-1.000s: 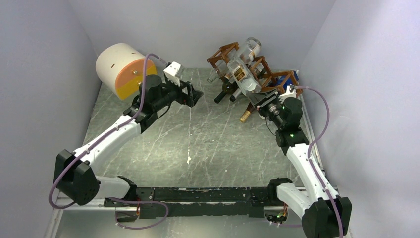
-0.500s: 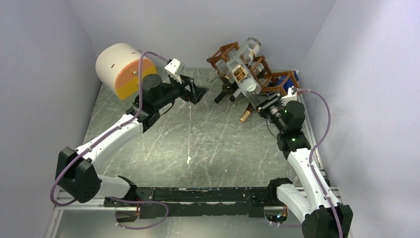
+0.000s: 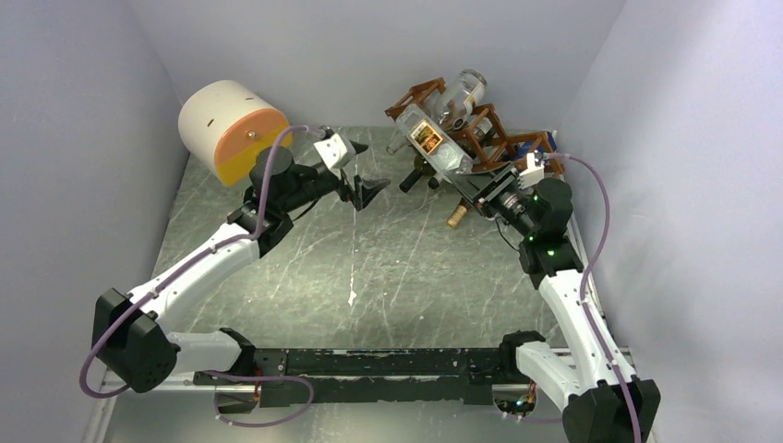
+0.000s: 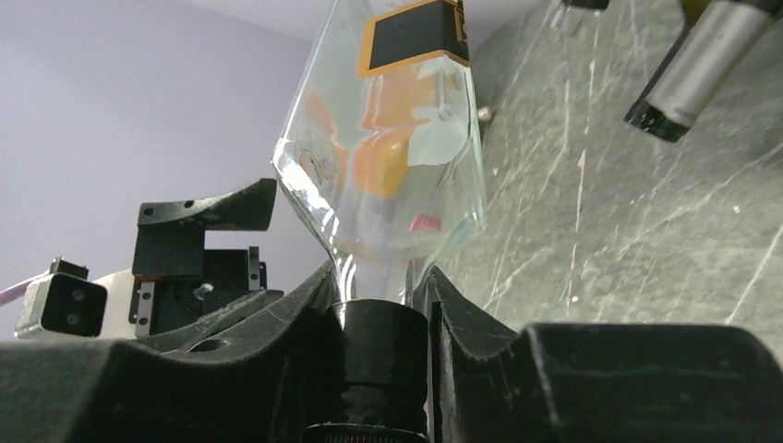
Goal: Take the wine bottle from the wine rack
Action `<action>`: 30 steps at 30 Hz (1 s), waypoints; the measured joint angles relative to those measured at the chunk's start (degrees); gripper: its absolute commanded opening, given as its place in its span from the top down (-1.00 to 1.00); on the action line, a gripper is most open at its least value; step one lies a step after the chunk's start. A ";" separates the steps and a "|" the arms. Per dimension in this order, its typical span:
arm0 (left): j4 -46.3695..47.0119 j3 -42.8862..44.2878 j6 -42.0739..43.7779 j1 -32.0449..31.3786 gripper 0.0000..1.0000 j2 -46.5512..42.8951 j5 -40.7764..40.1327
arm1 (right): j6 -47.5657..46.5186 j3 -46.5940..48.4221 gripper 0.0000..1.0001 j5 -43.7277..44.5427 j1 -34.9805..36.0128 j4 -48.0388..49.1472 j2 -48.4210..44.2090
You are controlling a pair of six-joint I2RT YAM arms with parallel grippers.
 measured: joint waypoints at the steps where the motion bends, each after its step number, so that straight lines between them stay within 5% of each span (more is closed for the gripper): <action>1: -1.05 0.02 2.78 -0.39 -0.87 -0.50 0.70 | -0.02 0.52 1.00 -1.14 0.00 -0.70 0.28; 11: -13.90 0.72 24.24 -7.17 -0.87 -2.08 0.35 | -1.66 2.89 1.00 -11.19 1.84 -6.56 5.07; 23: -20.37 1.20 30.93 -12.44 -0.86 5.60 -0.74 | -10.03 3.37 1.00 -13.70 11.80 -18.45 9.05; 25: -21.14 0.98 31.39 -13.05 -1.00 6.21 -0.92 | -12.04 3.39 1.00 -13.60 12.74 -20.24 9.55; 28: -22.43 0.96 32.22 -14.58 -0.76 7.87 -1.75 | -15.50 3.43 1.00 -12.74 14.69 -23.45 10.99; 30: -23.96 0.92 32.63 -15.54 -0.78 9.18 -2.19 | -17.09 3.43 1.00 -12.09 15.61 -25.51 11.65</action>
